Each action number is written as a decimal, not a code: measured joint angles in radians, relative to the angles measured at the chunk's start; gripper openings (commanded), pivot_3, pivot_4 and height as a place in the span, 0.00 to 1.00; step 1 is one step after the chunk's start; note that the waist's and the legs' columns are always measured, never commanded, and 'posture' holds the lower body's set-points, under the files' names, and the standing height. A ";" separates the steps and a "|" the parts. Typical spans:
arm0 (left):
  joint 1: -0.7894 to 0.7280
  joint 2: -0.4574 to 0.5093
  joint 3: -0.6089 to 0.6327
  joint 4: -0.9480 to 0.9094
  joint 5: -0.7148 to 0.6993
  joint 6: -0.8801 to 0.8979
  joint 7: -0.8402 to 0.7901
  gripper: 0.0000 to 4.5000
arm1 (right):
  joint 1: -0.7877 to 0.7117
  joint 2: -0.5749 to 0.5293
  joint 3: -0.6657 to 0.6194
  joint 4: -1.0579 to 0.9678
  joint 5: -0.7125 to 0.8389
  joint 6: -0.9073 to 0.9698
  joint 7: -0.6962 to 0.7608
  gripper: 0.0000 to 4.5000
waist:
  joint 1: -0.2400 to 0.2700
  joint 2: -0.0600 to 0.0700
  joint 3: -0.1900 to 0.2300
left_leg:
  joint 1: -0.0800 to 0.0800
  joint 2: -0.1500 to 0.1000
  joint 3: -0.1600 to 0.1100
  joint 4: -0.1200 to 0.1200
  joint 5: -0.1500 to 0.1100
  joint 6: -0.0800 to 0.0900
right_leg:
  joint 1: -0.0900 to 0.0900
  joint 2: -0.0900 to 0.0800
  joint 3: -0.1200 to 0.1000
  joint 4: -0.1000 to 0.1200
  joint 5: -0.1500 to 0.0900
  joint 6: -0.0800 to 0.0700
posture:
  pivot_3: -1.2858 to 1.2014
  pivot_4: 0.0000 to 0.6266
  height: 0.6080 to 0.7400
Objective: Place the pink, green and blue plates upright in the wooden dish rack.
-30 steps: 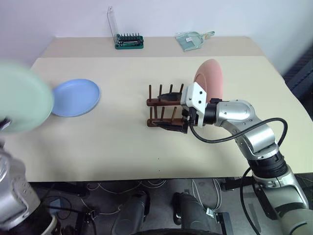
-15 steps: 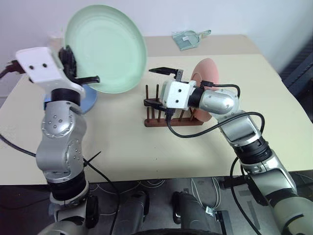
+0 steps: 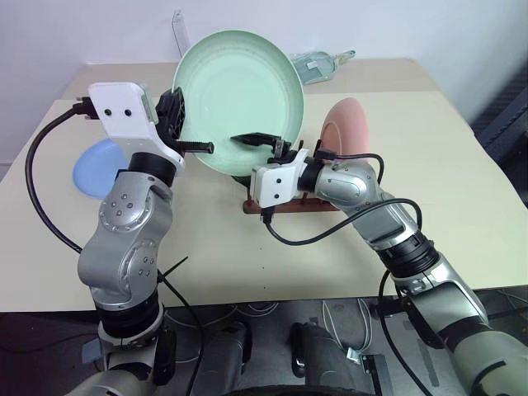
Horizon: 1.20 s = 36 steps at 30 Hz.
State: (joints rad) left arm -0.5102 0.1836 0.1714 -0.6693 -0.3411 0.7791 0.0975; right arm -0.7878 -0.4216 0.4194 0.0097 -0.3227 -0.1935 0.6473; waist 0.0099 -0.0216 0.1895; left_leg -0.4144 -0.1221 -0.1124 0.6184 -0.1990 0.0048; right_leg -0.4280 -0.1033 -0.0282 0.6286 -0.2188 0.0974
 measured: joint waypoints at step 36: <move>0.346 0.275 0.247 0.143 -0.197 -0.180 -0.377 0.99 | 0.094 0.101 -0.435 -0.447 0.882 0.700 -0.037 0.00 | 0.002 0.001 0.001 | 0.002 0.002 -0.001 -0.004 -0.001 -0.001 | 0.000 0.001 0.003 -0.001 -0.002 -0.006 | 0.52 0.24 1.00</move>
State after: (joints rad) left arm -0.1643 0.4585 0.4185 -0.5265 -0.5377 0.5988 -0.2797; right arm -0.6935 -0.3206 -0.0160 -0.4372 0.5589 0.5063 0.6104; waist 0.0118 -0.0209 0.1903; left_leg -0.4127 -0.1205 -0.1134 0.6143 -0.1997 0.0035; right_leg -0.4280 -0.1026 -0.0247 0.6276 -0.2205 0.0918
